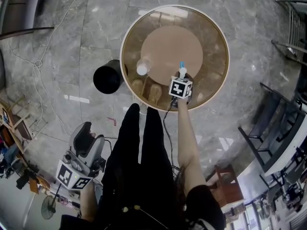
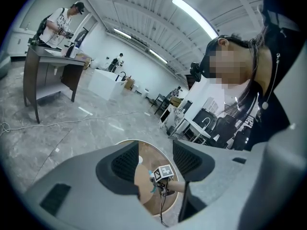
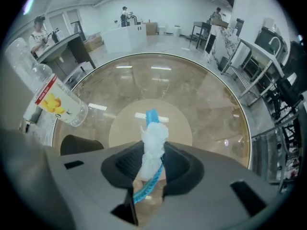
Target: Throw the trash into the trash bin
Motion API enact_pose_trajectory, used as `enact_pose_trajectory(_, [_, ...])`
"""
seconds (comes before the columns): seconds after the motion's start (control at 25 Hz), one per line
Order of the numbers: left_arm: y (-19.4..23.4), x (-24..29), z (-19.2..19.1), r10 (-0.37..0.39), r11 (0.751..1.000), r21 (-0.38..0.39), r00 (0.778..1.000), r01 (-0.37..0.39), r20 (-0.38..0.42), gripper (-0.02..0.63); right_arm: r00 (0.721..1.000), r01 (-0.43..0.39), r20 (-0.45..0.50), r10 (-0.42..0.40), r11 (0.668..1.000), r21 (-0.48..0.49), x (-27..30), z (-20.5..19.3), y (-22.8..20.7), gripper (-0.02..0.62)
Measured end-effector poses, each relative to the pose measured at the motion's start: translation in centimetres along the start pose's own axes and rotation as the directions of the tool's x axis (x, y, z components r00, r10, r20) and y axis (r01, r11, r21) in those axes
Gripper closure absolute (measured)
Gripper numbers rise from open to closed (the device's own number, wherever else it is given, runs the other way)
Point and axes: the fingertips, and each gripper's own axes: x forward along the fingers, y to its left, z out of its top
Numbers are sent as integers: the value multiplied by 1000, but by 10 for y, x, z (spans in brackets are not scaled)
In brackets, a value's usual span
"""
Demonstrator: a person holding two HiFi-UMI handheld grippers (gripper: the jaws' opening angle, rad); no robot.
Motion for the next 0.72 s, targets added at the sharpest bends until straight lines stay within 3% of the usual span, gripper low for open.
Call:
enact_pose_trajectory(0.24, [1,-3,-1,3,1000,-8,1000,-3,9,382,998,-9,57,13,998,-68,-16,1,-2,505])
enact_pose_trajectory(0.72, [0,-14,12,9,1000,-13,997,-8,76,382,973,17,231,29,981,-195,-112,29,17,506])
